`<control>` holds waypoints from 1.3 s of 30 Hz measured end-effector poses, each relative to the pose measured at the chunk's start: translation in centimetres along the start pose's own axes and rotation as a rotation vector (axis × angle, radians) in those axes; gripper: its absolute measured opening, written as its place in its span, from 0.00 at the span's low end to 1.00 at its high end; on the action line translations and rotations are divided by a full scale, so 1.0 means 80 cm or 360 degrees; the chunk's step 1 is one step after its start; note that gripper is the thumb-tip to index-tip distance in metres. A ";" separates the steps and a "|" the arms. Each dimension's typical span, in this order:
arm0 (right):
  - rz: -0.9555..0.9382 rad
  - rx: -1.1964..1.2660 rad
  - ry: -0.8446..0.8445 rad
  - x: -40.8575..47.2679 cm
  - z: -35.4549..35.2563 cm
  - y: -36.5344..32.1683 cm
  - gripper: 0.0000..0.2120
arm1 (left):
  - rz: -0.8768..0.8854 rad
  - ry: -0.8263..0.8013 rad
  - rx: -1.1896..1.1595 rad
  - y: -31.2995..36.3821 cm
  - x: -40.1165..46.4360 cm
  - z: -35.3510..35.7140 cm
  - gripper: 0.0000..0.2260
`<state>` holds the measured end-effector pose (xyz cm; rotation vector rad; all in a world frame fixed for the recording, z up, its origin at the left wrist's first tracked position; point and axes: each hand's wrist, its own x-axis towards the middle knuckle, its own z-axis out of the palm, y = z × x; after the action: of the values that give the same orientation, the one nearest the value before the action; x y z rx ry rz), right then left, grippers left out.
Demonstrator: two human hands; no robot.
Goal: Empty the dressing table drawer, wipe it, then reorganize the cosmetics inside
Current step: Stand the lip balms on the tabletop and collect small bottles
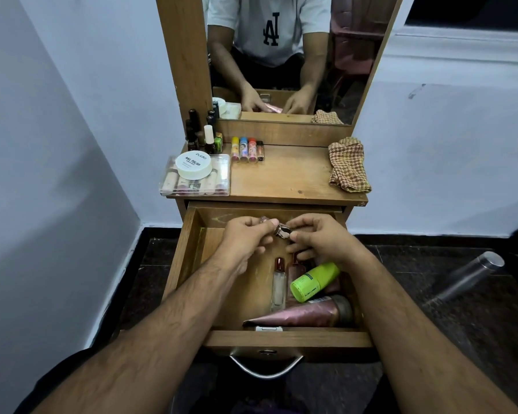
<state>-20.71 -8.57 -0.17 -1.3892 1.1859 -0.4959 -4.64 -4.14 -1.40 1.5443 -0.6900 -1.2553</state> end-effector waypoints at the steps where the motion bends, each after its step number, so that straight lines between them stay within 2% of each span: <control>1: -0.0021 -0.0054 0.0119 0.004 -0.004 0.001 0.07 | 0.0036 0.0057 0.0018 0.001 0.001 -0.004 0.06; 4: -0.0116 -0.0518 0.0540 0.016 -0.016 0.006 0.10 | 0.0077 0.0158 0.0127 0.003 0.003 -0.015 0.06; 6: -0.0153 -0.0867 0.0646 0.019 -0.014 0.006 0.10 | 0.0088 0.0188 0.0249 0.001 0.004 -0.020 0.05; 7: -0.0156 -0.1013 0.0647 0.019 -0.010 0.005 0.12 | 0.0127 0.0225 0.0422 0.000 0.006 -0.021 0.05; 10: -0.0151 -0.1308 0.0419 0.013 0.007 0.000 0.21 | 0.0239 0.0284 0.1079 0.003 0.007 -0.024 0.10; 12: -0.0137 -0.1420 0.0162 0.009 0.017 -0.001 0.28 | 0.0230 0.0259 0.1262 0.005 0.004 -0.024 0.14; 14: -0.0149 -0.1536 0.0027 0.007 0.025 -0.002 0.30 | 0.0228 0.0258 0.1380 0.005 0.000 -0.026 0.18; 21: -0.0095 -0.1634 0.0232 0.015 0.013 0.013 0.25 | 0.0330 0.0161 0.1488 -0.003 -0.005 -0.027 0.22; 25: -0.0106 -0.1784 0.0261 0.020 0.016 0.022 0.24 | 0.0362 0.0141 0.1506 -0.006 -0.005 -0.023 0.18; 32: -0.0056 -0.2036 0.0208 0.021 0.025 0.021 0.18 | 0.0274 0.0092 0.1492 -0.010 -0.001 -0.029 0.18; 39: -0.0129 -0.1857 0.0318 0.022 0.019 0.020 0.14 | 0.0283 0.0089 0.1540 -0.013 0.001 -0.029 0.19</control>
<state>-19.28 -8.99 -2.60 -2.4061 1.6856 0.0735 -2.54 -3.10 -2.43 2.1919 -1.4953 -0.7431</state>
